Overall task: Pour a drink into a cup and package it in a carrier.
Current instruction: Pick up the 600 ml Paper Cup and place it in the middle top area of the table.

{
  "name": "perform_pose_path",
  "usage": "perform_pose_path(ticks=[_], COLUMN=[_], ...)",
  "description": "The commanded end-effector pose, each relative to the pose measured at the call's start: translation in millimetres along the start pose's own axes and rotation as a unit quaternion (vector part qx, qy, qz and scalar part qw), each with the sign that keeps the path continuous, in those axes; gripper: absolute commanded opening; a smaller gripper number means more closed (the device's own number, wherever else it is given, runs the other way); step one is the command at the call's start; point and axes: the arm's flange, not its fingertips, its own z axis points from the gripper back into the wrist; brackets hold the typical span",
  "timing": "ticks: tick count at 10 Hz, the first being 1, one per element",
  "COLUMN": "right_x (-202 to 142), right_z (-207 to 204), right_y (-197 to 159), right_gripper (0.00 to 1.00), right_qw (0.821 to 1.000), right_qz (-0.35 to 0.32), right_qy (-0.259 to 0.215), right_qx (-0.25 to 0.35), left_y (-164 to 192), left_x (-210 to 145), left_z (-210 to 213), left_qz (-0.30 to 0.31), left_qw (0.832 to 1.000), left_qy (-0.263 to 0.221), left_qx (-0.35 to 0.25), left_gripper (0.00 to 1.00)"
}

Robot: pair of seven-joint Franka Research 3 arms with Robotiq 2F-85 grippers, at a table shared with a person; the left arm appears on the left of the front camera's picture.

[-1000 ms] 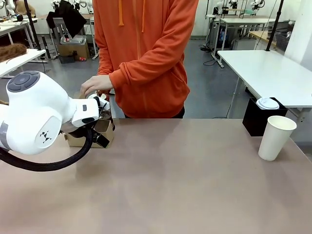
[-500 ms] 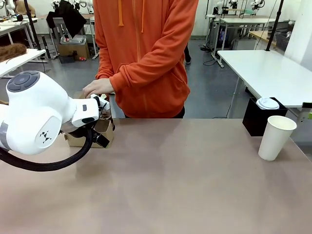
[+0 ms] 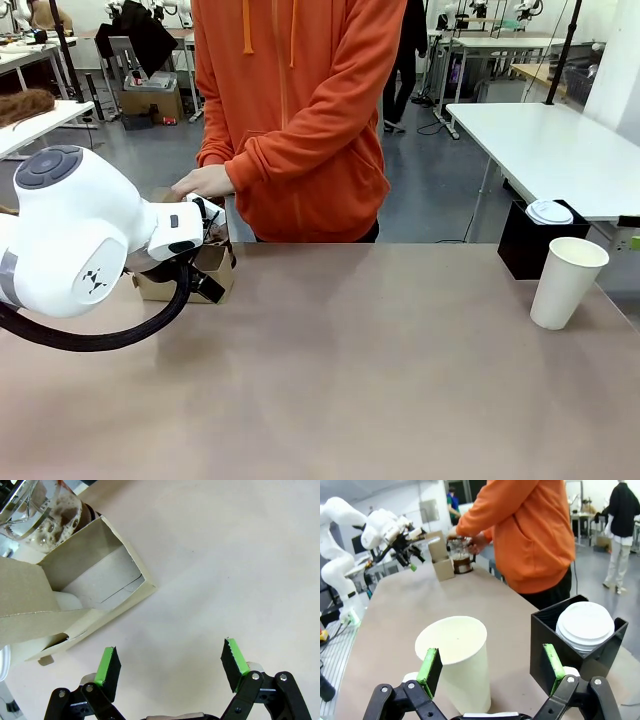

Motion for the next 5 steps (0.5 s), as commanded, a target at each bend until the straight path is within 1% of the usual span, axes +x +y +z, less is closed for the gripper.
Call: perform_pose_path(ticks=[1,4,5], right_x=[-33.8,-66.9,-88.4], right_z=[0.4,-5.9,-23.5], right_y=[5.8,17.7,23.4], right_gripper=[1.0,1.0,1.0], right_qw=[0.997,0.993,0.994], right_qz=[0.035,0.065,0.049], right_qy=[-0.073,-0.097,-0.096], right_qx=[0.01,0.003,0.029], left_y=[0.4,0.4,0.4], left_x=[-0.3,-0.3,-0.3], left_z=[0.2,0.2,0.2], left_qz=[0.001,0.001,0.001], left_qw=[1.0,1.0,1.0], left_qy=[0.0,0.0,0.0], left_qx=[0.0,0.0,0.0], left_gripper=[1.0,1.0,1.0])
